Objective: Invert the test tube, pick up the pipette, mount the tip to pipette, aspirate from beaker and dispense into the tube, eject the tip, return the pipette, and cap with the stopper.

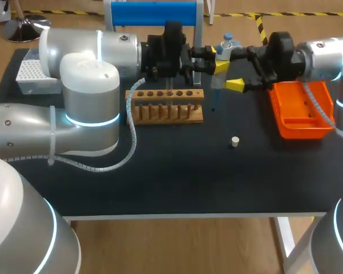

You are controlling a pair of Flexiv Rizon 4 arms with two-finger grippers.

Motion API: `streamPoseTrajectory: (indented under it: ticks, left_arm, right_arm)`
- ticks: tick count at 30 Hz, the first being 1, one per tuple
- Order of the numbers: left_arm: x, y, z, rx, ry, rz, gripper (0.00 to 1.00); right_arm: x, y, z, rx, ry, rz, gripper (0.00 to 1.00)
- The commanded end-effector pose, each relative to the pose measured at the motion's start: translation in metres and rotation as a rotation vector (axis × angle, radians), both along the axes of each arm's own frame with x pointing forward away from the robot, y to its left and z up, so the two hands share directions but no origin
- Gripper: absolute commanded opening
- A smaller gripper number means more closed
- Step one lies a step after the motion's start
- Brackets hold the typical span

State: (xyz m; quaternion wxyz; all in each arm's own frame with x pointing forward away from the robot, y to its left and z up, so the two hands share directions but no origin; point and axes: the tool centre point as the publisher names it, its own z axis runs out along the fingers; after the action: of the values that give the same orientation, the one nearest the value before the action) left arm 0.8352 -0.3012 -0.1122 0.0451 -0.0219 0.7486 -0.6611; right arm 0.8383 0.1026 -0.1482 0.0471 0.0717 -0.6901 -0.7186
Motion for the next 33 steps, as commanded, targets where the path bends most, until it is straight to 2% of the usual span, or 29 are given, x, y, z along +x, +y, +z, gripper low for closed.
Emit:
streamPoseTrajectory:
  ticks: [1,6,11,18,28,33]
  left_arm:
    - [0.0,0.0,0.001,0.001,0.001,0.001,0.0]
    - [0.0,0.0,0.001,0.001,0.001,0.001,0.0]
    - [0.0,0.0,0.001,0.001,0.001,0.001,0.0]
    - [0.0,0.0,0.001,0.001,0.001,0.001,0.0]
    - [0.0,0.0,0.001,0.001,0.001,0.001,0.0]
    - [0.0,0.0,0.001,0.001,0.001,0.001,0.0]
  right_arm:
    - [0.001,-0.032,0.001,-0.006,-0.003,-0.032,1.0]
    - [0.027,-0.049,-0.002,-0.015,0.017,-0.118,1.0]
    - [0.053,-0.048,-0.006,-0.035,0.034,-0.179,1.0]
    - [0.093,-0.027,-0.004,-0.054,0.032,-0.24,1.0]
    - [0.148,0.004,0.001,-0.127,0.01,-0.321,1.0]
    - [0.171,0.02,0.001,-0.156,0.01,-0.356,1.0]
